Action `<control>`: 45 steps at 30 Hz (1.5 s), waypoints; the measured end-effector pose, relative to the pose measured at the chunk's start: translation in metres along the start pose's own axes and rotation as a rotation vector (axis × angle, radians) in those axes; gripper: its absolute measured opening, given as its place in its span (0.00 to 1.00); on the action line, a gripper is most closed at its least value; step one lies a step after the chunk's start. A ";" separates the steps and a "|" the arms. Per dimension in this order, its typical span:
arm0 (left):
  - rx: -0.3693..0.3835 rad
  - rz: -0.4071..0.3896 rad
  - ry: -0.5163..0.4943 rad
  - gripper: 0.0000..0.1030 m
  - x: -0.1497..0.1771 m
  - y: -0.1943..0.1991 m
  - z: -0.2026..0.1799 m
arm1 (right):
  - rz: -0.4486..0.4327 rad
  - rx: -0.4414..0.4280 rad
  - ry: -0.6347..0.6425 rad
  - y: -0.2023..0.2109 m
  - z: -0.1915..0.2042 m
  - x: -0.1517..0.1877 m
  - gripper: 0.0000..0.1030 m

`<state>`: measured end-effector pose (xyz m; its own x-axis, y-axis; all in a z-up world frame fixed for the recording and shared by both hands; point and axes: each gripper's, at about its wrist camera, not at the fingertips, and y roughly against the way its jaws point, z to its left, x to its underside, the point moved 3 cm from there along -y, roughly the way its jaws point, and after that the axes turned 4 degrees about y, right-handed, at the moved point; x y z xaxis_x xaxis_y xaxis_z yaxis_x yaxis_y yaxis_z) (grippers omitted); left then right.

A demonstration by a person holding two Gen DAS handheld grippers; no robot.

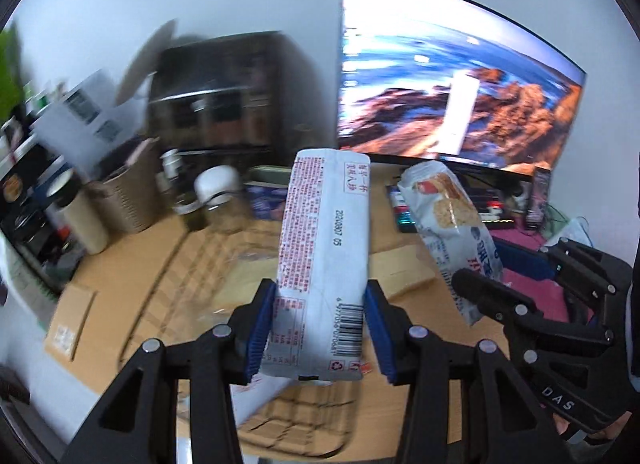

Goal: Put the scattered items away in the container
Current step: 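Carry both packets over the wire basket and release them, then move both grippers back to the bagged bread slices on the desk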

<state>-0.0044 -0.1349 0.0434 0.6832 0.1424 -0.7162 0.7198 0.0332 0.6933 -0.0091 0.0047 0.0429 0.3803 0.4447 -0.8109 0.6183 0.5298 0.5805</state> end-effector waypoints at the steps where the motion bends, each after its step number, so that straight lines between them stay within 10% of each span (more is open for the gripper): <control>1: -0.009 0.002 0.009 0.49 0.002 0.001 0.008 | 0.004 -0.017 0.013 -0.006 0.012 -0.003 0.36; 18: -0.056 0.120 0.113 0.51 0.043 -0.038 0.098 | 0.138 -0.156 0.071 -0.092 0.094 -0.001 0.36; 20: -0.066 0.097 0.109 0.67 0.040 -0.035 0.099 | 0.145 -0.165 0.068 -0.095 0.093 -0.002 0.36; 27: -0.099 0.087 0.099 0.73 0.036 -0.030 0.097 | 0.127 -0.141 0.083 -0.090 0.094 -0.005 0.48; 45: -0.043 0.055 0.015 0.73 0.023 -0.019 0.031 | 0.000 0.030 -0.054 -0.009 0.000 -0.002 0.48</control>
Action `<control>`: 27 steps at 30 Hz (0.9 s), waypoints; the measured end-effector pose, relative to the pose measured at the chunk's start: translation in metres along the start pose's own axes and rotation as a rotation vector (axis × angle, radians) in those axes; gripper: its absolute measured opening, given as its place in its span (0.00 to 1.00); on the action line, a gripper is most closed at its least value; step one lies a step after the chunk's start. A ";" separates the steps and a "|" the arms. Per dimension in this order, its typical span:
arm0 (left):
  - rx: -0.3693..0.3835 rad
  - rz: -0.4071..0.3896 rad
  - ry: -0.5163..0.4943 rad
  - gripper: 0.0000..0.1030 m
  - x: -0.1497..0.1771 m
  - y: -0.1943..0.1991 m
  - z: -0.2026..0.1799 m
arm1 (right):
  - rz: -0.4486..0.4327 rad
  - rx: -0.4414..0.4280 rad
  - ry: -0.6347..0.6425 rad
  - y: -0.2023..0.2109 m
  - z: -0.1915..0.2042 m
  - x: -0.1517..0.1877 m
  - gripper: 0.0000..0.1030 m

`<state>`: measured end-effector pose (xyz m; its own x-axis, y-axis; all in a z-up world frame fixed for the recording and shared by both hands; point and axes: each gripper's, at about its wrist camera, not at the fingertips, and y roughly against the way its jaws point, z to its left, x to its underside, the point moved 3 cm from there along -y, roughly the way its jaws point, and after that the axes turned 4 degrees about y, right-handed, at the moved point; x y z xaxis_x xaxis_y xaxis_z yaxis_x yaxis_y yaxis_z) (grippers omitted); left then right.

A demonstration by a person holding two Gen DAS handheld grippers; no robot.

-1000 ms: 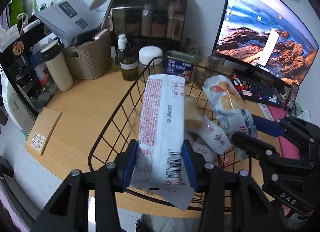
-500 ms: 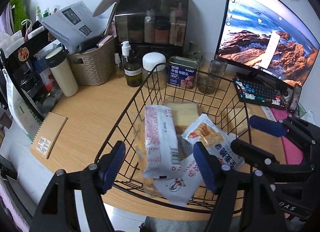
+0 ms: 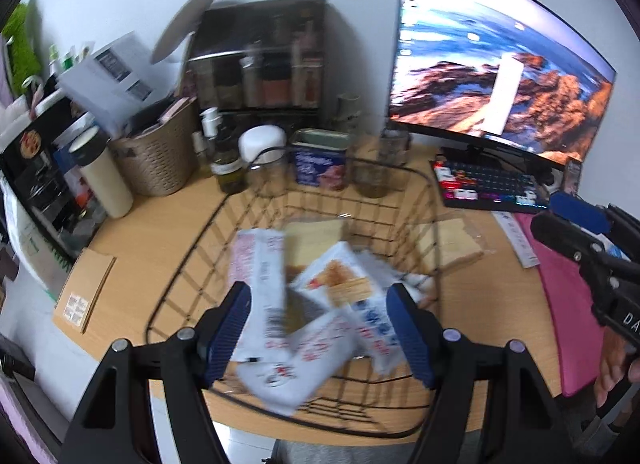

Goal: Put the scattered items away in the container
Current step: 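Move both grippers back to the bagged bread slices on the desk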

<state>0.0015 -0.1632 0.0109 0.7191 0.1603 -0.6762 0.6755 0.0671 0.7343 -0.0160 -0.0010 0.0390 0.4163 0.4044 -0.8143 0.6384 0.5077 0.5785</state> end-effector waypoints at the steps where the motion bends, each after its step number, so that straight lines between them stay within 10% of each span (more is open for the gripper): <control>1: 0.008 0.001 -0.012 0.73 -0.001 0.000 -0.008 | -0.003 0.008 -0.006 0.004 -0.006 0.002 0.48; 15: 0.118 0.063 -0.199 0.73 -0.001 -0.043 -0.148 | 0.010 0.137 -0.125 0.049 -0.113 0.046 0.48; 27: 0.089 0.216 -0.254 0.73 -0.001 -0.157 -0.212 | 0.087 0.167 -0.206 0.033 -0.189 0.091 0.48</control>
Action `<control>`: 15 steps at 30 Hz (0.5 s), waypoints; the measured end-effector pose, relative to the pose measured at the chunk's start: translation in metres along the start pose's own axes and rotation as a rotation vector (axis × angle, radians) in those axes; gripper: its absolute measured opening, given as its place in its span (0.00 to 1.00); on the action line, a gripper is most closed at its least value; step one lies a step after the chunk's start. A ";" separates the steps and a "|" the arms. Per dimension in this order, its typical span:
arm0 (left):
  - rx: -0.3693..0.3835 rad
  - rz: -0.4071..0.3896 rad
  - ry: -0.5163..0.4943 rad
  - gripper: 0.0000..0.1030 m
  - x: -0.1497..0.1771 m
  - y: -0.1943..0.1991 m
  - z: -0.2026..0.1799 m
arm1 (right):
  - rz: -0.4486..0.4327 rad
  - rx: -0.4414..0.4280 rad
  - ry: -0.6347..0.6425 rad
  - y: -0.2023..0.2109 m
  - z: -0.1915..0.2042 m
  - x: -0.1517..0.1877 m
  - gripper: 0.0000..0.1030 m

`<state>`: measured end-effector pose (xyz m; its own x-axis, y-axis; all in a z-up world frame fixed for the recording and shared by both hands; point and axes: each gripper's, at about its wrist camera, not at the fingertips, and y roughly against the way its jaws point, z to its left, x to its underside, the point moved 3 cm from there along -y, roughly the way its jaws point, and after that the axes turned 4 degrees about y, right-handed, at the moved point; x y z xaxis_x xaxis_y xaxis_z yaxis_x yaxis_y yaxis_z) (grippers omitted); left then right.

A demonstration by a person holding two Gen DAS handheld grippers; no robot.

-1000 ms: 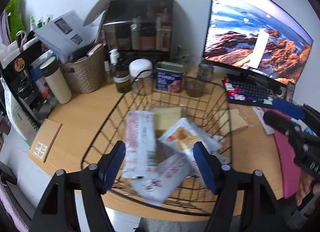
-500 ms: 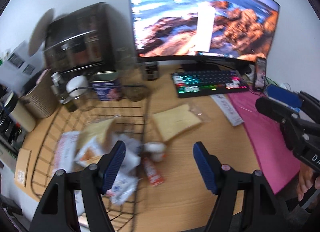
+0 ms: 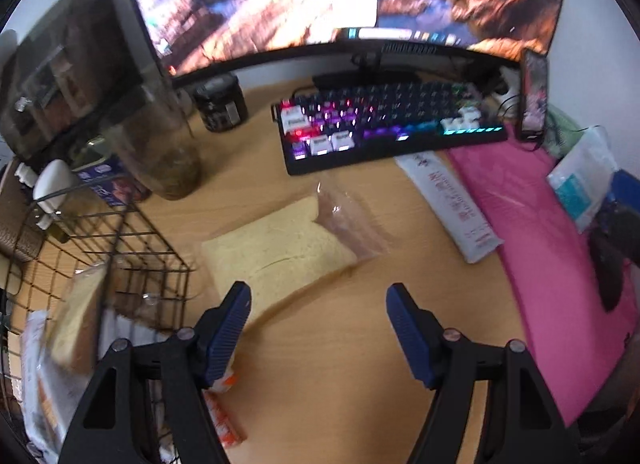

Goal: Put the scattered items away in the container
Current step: 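Move both grippers back to the bagged bread slices on the desk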

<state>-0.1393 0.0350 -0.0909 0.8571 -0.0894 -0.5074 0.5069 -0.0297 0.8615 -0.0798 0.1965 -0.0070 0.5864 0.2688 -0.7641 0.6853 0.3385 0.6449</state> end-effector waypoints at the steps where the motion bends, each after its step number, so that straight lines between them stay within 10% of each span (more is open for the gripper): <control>1: -0.006 0.008 0.004 0.73 -0.001 -0.006 0.000 | 0.005 0.000 -0.002 -0.003 -0.003 0.001 0.48; 15: -0.013 0.041 0.061 0.73 -0.011 -0.037 0.019 | 0.143 0.014 0.018 -0.081 -0.006 0.010 0.48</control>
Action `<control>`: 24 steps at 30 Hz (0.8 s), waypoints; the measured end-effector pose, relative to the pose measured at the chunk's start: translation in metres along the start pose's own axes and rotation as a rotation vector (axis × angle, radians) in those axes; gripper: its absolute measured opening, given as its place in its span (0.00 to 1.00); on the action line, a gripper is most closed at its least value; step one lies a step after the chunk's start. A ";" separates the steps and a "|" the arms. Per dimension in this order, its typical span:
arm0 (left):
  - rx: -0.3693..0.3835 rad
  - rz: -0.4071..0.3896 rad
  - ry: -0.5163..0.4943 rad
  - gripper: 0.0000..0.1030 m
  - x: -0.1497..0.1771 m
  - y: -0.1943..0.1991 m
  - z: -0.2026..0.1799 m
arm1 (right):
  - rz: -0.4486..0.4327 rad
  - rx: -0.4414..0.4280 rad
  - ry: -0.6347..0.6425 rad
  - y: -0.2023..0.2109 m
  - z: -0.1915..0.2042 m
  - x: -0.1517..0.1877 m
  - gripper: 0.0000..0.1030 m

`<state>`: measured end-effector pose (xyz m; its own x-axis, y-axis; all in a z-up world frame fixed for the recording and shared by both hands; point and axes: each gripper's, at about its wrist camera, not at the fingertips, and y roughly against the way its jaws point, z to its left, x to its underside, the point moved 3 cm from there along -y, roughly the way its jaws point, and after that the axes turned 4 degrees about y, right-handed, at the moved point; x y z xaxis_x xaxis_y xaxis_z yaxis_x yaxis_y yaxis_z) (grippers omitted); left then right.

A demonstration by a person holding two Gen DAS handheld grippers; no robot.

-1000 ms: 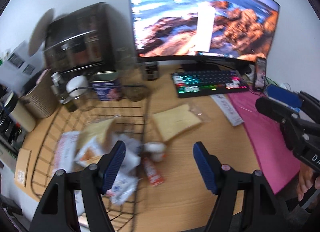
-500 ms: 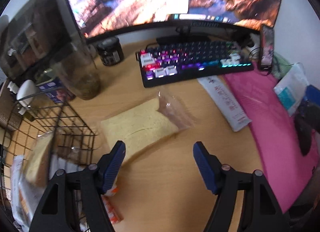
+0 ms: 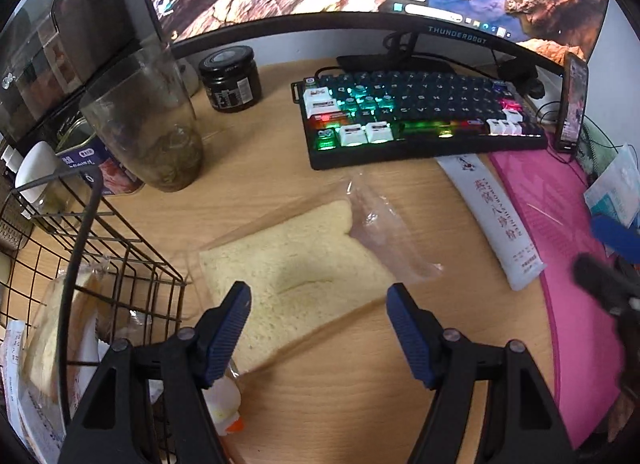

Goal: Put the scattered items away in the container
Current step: 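Move both grippers back to the bagged bread slices on the desk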

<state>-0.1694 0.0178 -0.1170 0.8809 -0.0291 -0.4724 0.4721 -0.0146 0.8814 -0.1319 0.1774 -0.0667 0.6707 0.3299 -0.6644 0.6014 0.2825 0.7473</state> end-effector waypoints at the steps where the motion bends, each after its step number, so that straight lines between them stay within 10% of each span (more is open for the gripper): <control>1: -0.001 0.002 0.003 0.73 0.000 -0.001 0.002 | 0.018 0.000 -0.004 -0.008 0.000 0.001 0.48; 24: 0.037 0.009 -0.025 0.74 0.006 -0.024 -0.014 | 0.053 -0.024 0.028 -0.048 0.015 -0.010 0.48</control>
<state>-0.1748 0.0319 -0.1409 0.8838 -0.0546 -0.4647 0.4623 -0.0515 0.8852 -0.1612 0.1472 -0.0961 0.6889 0.3697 -0.6235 0.5543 0.2856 0.7818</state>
